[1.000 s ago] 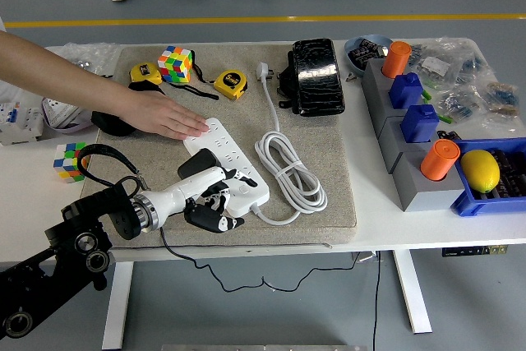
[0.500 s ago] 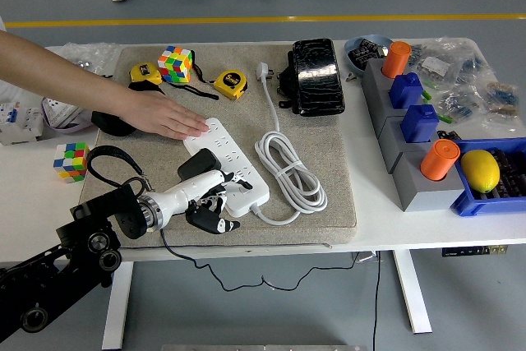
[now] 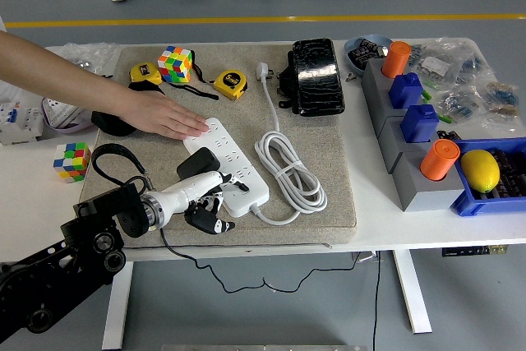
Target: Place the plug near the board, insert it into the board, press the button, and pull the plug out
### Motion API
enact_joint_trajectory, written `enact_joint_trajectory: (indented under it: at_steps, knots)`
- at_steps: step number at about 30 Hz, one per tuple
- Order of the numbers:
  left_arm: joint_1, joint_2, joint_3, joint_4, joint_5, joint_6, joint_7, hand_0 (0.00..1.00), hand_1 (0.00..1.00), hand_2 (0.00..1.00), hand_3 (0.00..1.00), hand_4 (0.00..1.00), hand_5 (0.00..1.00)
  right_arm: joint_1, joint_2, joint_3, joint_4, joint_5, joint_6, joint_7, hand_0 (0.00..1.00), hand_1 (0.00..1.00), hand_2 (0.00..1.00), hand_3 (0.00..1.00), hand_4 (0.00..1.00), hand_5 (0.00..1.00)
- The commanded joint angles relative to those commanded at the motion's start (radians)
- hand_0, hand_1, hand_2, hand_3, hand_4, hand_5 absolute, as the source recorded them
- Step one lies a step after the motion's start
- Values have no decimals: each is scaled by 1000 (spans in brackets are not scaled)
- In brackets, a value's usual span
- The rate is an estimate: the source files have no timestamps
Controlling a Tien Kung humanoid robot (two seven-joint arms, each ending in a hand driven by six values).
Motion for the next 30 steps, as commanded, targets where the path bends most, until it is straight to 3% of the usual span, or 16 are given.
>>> enact_joint_trajectory:
  at_steps: [6, 30]
  knots:
    - [1, -3, 4, -13, 43, -9, 21, 52, 69, 155, 797, 786, 2, -1, 0, 0, 0, 0, 0, 0, 488, 538, 524, 507, 815, 338]
    - [-8, -4, 41, -32, 58, -20, 38, 52, 71, 155, 773, 784, 2, 0, 1, 3, 1, -2, 0, 0, 488, 537, 524, 507, 816, 339]
